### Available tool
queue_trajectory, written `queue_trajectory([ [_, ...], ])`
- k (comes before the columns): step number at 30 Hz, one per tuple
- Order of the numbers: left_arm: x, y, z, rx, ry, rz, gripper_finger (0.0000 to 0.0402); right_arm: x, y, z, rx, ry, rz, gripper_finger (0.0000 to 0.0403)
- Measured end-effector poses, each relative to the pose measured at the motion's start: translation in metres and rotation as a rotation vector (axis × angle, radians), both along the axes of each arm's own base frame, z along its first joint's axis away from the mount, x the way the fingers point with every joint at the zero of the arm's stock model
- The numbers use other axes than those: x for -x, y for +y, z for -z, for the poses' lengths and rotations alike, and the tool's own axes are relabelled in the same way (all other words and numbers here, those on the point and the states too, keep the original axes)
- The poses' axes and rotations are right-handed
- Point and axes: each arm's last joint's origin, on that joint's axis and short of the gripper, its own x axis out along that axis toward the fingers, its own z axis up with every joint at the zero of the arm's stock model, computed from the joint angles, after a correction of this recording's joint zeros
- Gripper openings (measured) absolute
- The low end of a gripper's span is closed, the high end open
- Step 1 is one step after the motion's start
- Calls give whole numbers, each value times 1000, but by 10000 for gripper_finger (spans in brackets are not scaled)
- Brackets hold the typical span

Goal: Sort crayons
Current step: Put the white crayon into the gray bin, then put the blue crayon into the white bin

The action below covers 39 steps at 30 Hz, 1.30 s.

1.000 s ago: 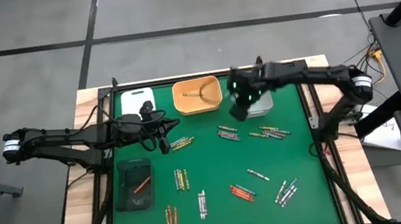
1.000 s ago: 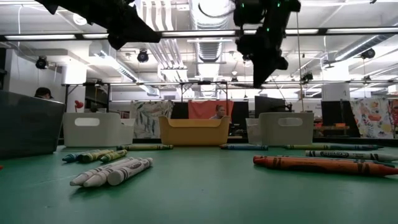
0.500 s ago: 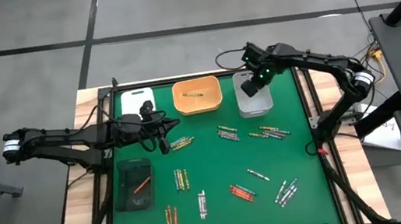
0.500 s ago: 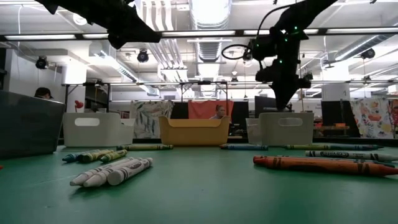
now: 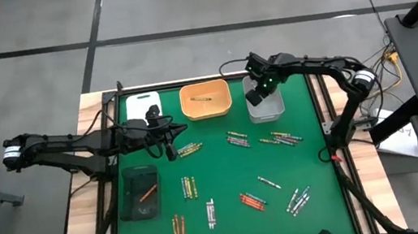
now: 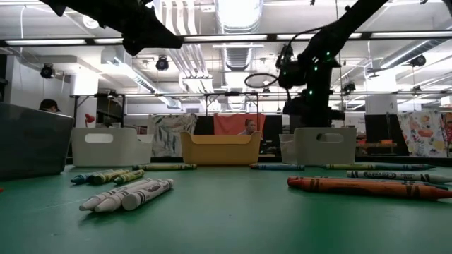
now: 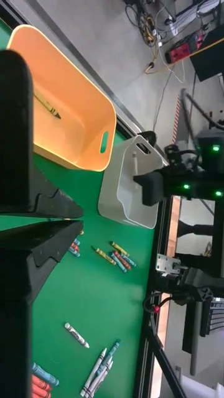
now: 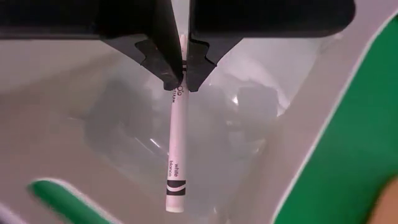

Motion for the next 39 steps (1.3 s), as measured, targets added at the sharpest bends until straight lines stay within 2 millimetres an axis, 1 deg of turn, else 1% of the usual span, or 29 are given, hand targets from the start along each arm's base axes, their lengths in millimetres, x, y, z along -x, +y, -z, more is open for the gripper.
queue_trajectory([
  [6, 0, 0, 0, 0, 0, 0, 0, -5, -3, 12, -11, 20, -22, 11],
  [9, 0, 0, 0, 0, 0, 0, 0, -6, -4, 15, -17, 28, -29, 24],
  [15, 0, 0, 0, 0, 1, 0, 0, -7, -5, 16, -8, 18, -29, 57],
  [20, 0, 0, 0, 0, 1, 0, 0, -8, -6, 12, 0, 9, -29, 61],
  [24, 0, 0, 0, 13, -4, -4, 0, -8, -4, -3, 31, -26, -32, 59],
  [29, 0, 0, 0, 77, -27, -26, 0, -7, 8, -32, 91, -97, -58, 59],
  [32, 0, 0, 0, 124, -43, -42, 0, -6, 22, -50, 129, -144, -89, 59],
  [35, 0, 0, 0, 166, -58, -55, 0, -7, 40, -65, 165, -196, -137, 59],
  [39, 0, -1, 0, 206, -72, -65, 0, -10, 66, -80, 218, -283, -215, 59],
])
